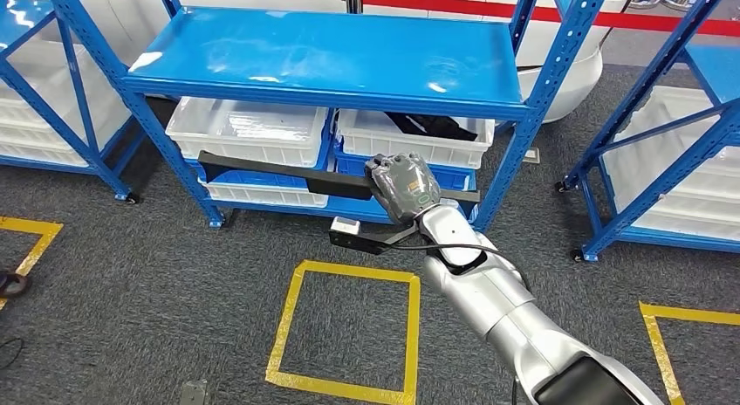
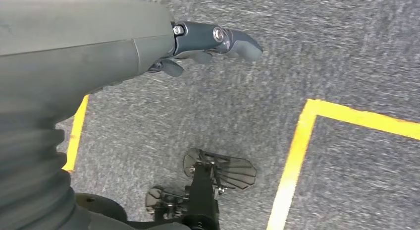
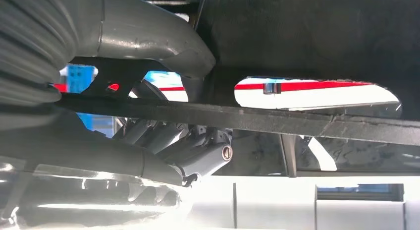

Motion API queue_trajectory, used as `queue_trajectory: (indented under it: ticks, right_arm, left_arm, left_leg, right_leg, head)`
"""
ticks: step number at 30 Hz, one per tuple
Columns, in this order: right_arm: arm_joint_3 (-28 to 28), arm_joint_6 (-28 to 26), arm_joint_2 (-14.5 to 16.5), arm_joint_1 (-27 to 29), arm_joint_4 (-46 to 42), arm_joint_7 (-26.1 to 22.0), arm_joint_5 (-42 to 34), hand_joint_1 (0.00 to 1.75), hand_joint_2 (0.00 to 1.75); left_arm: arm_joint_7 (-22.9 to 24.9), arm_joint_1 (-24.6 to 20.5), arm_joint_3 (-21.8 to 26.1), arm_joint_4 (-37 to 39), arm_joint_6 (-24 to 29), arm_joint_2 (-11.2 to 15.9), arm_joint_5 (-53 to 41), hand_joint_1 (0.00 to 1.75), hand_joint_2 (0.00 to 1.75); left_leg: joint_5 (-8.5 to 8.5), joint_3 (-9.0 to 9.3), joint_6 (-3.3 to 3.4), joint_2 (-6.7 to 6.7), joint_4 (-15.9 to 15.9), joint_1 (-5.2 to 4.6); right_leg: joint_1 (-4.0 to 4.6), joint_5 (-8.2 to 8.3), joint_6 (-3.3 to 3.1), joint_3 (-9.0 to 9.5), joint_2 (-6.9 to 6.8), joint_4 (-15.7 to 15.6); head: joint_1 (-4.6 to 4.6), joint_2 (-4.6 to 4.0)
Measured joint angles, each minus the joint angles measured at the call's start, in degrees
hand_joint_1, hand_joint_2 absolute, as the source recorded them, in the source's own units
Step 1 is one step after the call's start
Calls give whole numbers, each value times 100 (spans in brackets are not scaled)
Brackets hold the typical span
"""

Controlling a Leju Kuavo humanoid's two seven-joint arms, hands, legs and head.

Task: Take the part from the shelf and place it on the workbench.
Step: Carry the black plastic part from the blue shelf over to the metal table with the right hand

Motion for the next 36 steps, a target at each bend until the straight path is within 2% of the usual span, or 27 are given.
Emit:
queue_trajectory:
  ticks: [2, 3, 4, 5, 8, 9, 11, 13, 14, 16, 18, 19, 20, 21, 23, 24, 25, 26, 27, 28, 29, 30, 32, 33, 34, 35, 36]
  right_arm:
    - [0, 4, 21, 7, -2, 0, 11, 175, 175]
    - [0, 7, 23, 15, -2, 0, 17, 175, 175]
    - [0, 11, 22, 26, -2, 0, 21, 175, 175]
    - [0, 14, 21, 39, -2, 1, 25, 175, 175]
    - [-3, 17, 19, 59, -11, 3, 26, 175, 175]
    - [-4, 18, 21, 59, -16, 5, 26, 175, 175]
    - [-8, 19, 26, 58, -24, 13, 26, 175, 175]
    - [-10, 19, 18, 57, -30, 22, 33, 175, 175]
    - [-14, 19, 7, 54, -33, 26, 38, 175, 175]
    - [-25, 23, -19, 48, -36, 31, 52, 175, 175]
    - [-40, 33, -43, 50, -36, 29, 75, 175, 175]
    - [-49, 39, -54, 54, -36, 26, 90, 175, 175]
    - [-57, 45, -63, 58, -36, 21, 102, 175, 175]
    - [-67, 55, -68, 59, -37, 15, 112, 175, 175]
    - [-88, 74, -66, 51, -46, 4, 126, 175, 175]
    - [-99, 80, -55, 40, -60, 0, 130, 175, 175]
    - [-107, 82, -40, 27, -74, -4, 134, 175, 175]
    - [-111, 83, -28, 15, -87, -8, 137, 175, 175]
    - [-113, 84, -19, 9, -93, -11, 139, 175, 175]
    - [-111, 88, -16, 10, -89, -13, 142, 175, 175]
    - [-110, 93, -16, 13, -85, -14, 146, 175, 175]
    - [-108, 99, -10, 17, -80, -16, 150, 175, 175]
    - [-105, 105, 18, 14, -78, -19, 159, 175, 175]
    - [-105, 108, 34, 12, -78, -20, 161, 175, 175]
    - [-105, 115, 45, 11, -76, -20, 162, 175, 175]
    - [-105, 125, 51, 12, -73, -20, 163, 175, 175]
    - [-104, 136, 54, 12, -70, -20, 163, 175, 175]
  left_arm:
    - [-2, 14, 3, 1, -2, -3, -4, 0, 175]
    - [-3, 16, 4, 2, -2, -2, -8, 0, 175]
    - [-3, 16, 5, 2, -3, -1, -11, 0, 175]
    - [-3, 16, 6, 2, -4, 1, -14, 0, 175]
    - [-5, 4, 6, 1, -8, 3, -21, 0, 175]
    - [-6, -2, 6, 1, -9, 2, -23, 0, 175]
    - [-8, -9, 7, 1, -12, -1, -28, 0, 175]
    - [-7, -15, 7, 1, -12, -2, -42, 0, 175]
    - [-5, -23, 6, 1, -12, -8, -52, 0, 175]
    - [2, -43, 5, 0, -11, -18, -67, 0, 175]
    - [11, -55, 6, -1, -10, -20, -74, 0, 175]
    - [15, -56, 6, -1, -10, -22, -77, 0, 175]
    - [18, -56, 6, -1, -10, -24, -78, 0, 175]
    - [20, -57, 6, -1, -10, -27, -79, 0, 175]
    - [21, -62, 7, -3, -10, -31, -82, 0, 175]
    - [20, -67, 8, -6, -10, -34, -83, 0, 175]
    - [20, -70, 10, -7, -11, -37, -84, 0, 175]
    - [20, -68, 15, -8, -13, -41, -84, 0, 175]
    - [21, -63, 25, -8, -15, -43, -84, 0, 175]
    - [22, -49, 37, -6, -15, -44, -82, 0, 175]
    - [23, -30, 48, -4, -15, -46, -79, 0, 175]
    - [23, -8, 57, -2, -14, -50, -74, 0, 175]
    - [21, 21, 66, 1, -10, -55, -67, 0, 175]
    - [20, 23, 69, 1, -9, -55, -64, 0, 175]
    - [19, 20, 74, 1, -8, -52, -62, 0, 175]
    - [19, 18, 80, 1, -7, -49, -60, 0, 175]
    - [19, 17, 86, 1, -5, -46, -57, 0, 175]
  left_leg:
    - [-580, -224, -72, 2, 841, 30]
    - [-757, -303, -105, 4, 1218, 47]
    - [-824, -295, -131, 6, 1422, 66]
    - [-790, -162, -152, 9, 1381, 89]
    - [-587, 650, -194, 15, 330, 131]
    - [-565, 800, -176, 5, 92, 118]
    - [-548, 818, -103, -22, 10, 69]
    - [-470, 764, 16, -12, -34, 54]
    - [-403, 723, 97, -3, -67, 49]
    - [-252, 599, 235, 14, -123, 39]
    - [-104, 414, 287, 12, -125, -4]
    - [-27, 316, 290, 11, -123, -23]
    - [52, 216, 288, 10, -122, -40]
    - [131, 120, 281, 10, -121, -56]
    - [286, -47, 256, 5, -117, -81]
    - [367, -114, 232, 4, -114, -92]
    - [457, -155, 203, 5, -136, -97]
    - [552, -178, 175, 5, -175, -94]
    - [654, -189, 144, 6, -233, -86]
    - [715, -200, 117, 4, -290, -64]
    - [649, -238, 88, 2, -278, -44]
    - [447, -301, 51, 1, -152, -24]
    - [-221, -496, -30, 5, 506, 9]
    - [-496, -581, -71, 6, 955, 27]
    - [-637, -622, -107, 6, 1340, 46]
    - [-652, -582, -138, 8, 1575, 67]
    - [-573, -443, -164, 10, 1608, 91]
  right_leg:
    - [-3, 98, -40, -102, -21, 14]
    - [-5, 136, -27, -163, -27, 32]
    - [-11, 165, -10, -228, -32, 62]
    - [-21, 184, 10, -291, -36, 103]
    - [-44, 227, 81, -458, -37, 242]
    - [-38, 250, 117, -496, -36, 268]
    - [-20, 311, 211, -540, -35, 273]
    - [-17, 351, 306, -582, -35, 274]
    - [-13, 275, 315, -648, -29, 354]
    - [-6, -148, 232, -884, -8, 878]
    - [-4, -633, 166, -1166, 9, 1724]
    - [-1, -737, 181, -1225, 13, 2041]
    - [6, -731, 215, -1193, 15, 2186]
    - [14, -636, 252, -1050, 16, 2115]
    - [47, -478, 240, -464, 20, 1456]
    - [82, -502, 202, -124, 20, 987]
    - [115, -542, 170, 102, 21, 623]
    - [149, -574, 149, 228, 20, 376]
    - [164, -545, 141, 219, 17, 261]
    - [127, -464, 125, 157, 9, 260]
    - [92, -385, 79, 119, -5, 250]
    - [52, -297, 25, 69, -23, 241]
    - [27, -125, -50, -65, -46, 243]
    - [27, -44, -56, -153, -54, 247]
    - [23, 31, -45, -243, -60, 251]
    - [15, 102, -24, -336, -68, 256]
    - [1, 169, 3, -428, -74, 264]
  head:
    - [-17, 1]
    - [-20, 1]
    - [-20, 1]
    - [-21, 1]
    - [-23, 0]
    - [-16, 1]
    - [-5, 1]
    - [5, 1]
    - [8, 1]
    - [19, 1]
    - [32, 1]
    - [36, 1]
    - [36, 1]
    - [37, 1]
    - [35, 1]
    - [36, 1]
    - [25, 1]
    - [16, 0]
    - [3, 0]
    - [-8, 0]
    - [-9, 1]
    - [-12, 1]
    - [-17, 1]
    - [-22, 1]
    - [-22, 1]
    - [-22, 1]
    - [-22, 1]
